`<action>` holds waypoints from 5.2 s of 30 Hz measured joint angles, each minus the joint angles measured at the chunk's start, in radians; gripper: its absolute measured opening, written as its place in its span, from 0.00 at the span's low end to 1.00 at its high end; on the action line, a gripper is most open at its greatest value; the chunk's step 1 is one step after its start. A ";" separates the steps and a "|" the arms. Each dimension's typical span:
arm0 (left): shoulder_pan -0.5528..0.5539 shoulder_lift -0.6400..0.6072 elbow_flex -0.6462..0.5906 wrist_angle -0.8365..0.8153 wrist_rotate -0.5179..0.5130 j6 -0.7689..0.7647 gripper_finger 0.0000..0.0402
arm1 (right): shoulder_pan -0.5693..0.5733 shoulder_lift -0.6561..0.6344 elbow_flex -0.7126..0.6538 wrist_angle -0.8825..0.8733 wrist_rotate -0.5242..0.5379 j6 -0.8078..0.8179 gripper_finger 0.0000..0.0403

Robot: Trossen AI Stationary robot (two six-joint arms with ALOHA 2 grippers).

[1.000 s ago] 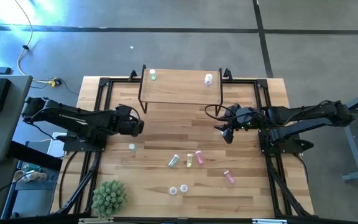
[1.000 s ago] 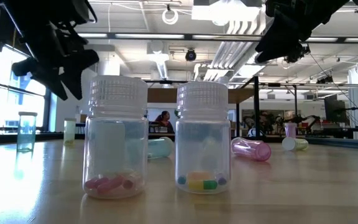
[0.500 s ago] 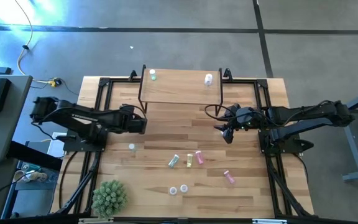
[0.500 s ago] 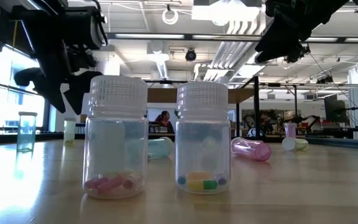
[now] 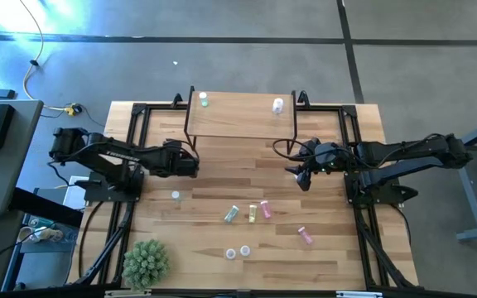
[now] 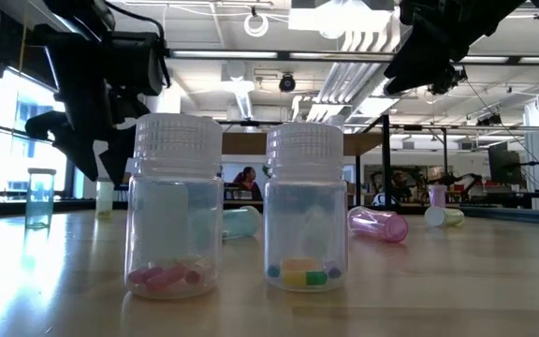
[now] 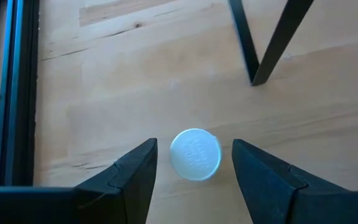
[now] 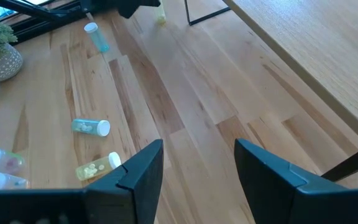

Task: Pick and place medicine bottles onto shelf by color
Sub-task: Put the top left yellow pill bottle on the shelf, then put the top pink pill bottle on the shelf

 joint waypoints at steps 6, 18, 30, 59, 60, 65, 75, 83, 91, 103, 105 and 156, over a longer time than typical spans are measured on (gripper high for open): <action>0.001 0.018 0.000 0.001 0.003 0.007 0.47 | 0.000 0.000 0.000 0.000 0.000 0.000 0.47; 0.000 0.018 0.000 0.002 0.000 0.036 0.29 | 0.000 0.000 0.000 0.000 0.001 0.000 0.47; -0.074 0.011 0.021 0.010 0.046 0.117 0.29 | 0.000 0.000 0.000 0.000 0.002 0.000 0.47; 0.032 0.011 0.636 0.216 0.101 1.212 0.29 | 0.000 0.000 0.000 0.005 0.001 0.003 0.47; 0.061 0.011 0.647 0.225 0.108 1.228 0.29 | 0.000 0.000 0.000 0.005 0.001 0.003 0.47; 0.196 0.012 0.680 0.245 0.180 1.274 0.29 | 0.000 0.000 0.000 0.005 0.001 0.003 0.47; 0.371 0.109 0.787 0.245 0.262 1.363 0.29 | -0.001 0.000 0.000 0.005 0.001 0.000 0.47; 0.416 0.223 0.857 0.200 0.318 1.364 0.29 | -0.001 0.000 0.000 0.004 0.001 0.000 0.47; 0.416 0.306 0.869 0.199 0.312 1.388 0.29 | -0.001 0.000 0.000 0.000 0.001 0.000 0.47; 0.469 0.319 0.869 0.194 0.312 1.353 0.29 | -0.001 0.000 0.000 -0.003 0.001 0.000 0.47; 0.472 0.320 0.869 0.195 0.330 1.351 0.29 | -0.001 0.000 0.000 -0.003 0.001 0.000 0.47; 0.475 0.369 0.869 0.236 0.347 1.343 0.43 | -0.001 0.000 0.000 -0.003 0.001 0.000 0.47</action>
